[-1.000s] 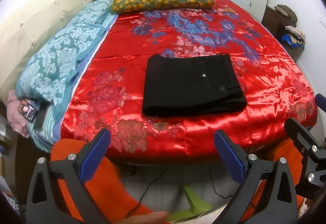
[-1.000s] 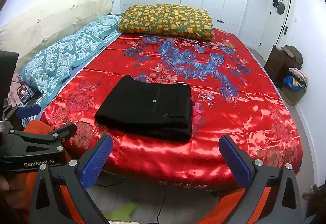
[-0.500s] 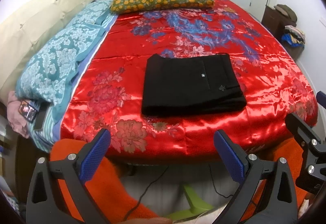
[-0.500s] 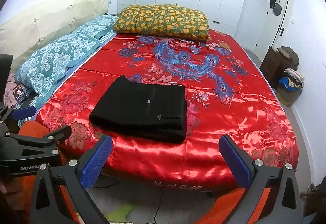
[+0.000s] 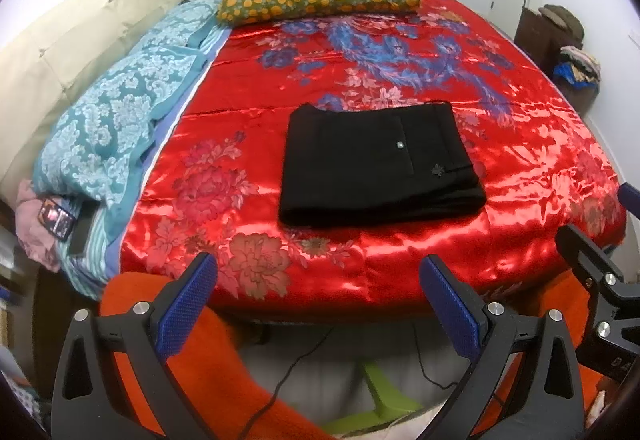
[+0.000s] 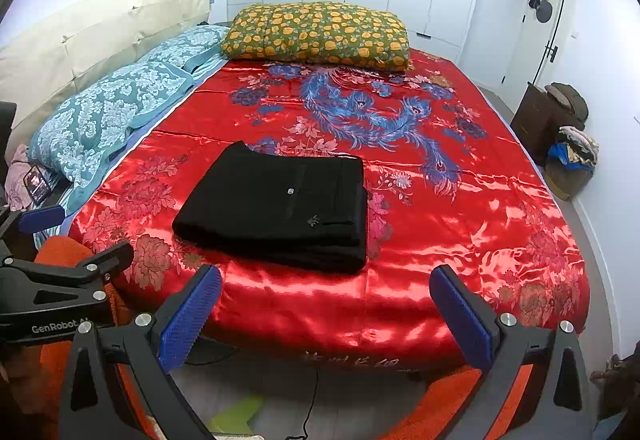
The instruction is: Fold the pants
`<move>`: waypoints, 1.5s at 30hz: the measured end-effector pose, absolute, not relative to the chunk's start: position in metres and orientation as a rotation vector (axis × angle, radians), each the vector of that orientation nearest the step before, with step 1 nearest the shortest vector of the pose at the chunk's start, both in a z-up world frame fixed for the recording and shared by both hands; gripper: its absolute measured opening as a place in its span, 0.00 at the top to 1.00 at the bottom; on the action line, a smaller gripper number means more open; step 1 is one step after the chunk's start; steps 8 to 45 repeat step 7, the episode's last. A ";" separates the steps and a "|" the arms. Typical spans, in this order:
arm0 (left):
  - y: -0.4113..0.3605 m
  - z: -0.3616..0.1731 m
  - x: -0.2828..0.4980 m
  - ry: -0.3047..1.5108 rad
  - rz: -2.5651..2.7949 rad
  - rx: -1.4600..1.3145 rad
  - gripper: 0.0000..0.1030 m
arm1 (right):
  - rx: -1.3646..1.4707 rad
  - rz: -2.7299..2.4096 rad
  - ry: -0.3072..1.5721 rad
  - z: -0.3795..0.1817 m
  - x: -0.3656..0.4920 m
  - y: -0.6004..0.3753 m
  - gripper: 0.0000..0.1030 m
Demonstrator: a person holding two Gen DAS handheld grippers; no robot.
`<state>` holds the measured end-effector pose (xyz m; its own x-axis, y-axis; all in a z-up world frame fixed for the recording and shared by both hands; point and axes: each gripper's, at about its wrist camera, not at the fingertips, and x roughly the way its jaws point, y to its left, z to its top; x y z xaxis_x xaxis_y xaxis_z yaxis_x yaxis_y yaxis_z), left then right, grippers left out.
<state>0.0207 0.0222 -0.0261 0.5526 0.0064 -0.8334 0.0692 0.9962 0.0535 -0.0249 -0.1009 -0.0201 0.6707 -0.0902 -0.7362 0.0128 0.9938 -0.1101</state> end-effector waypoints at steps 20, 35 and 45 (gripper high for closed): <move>0.023 -0.021 0.017 0.946 -0.012 0.084 0.01 | -0.096 -0.051 0.832 -0.021 -0.026 -0.099 0.00; 0.023 -0.021 0.017 0.946 -0.012 0.084 0.01 | -0.096 -0.051 0.832 -0.021 -0.026 -0.099 0.00; 0.023 -0.021 0.017 0.946 -0.012 0.084 0.01 | -0.096 -0.051 0.832 -0.021 -0.026 -0.099 0.00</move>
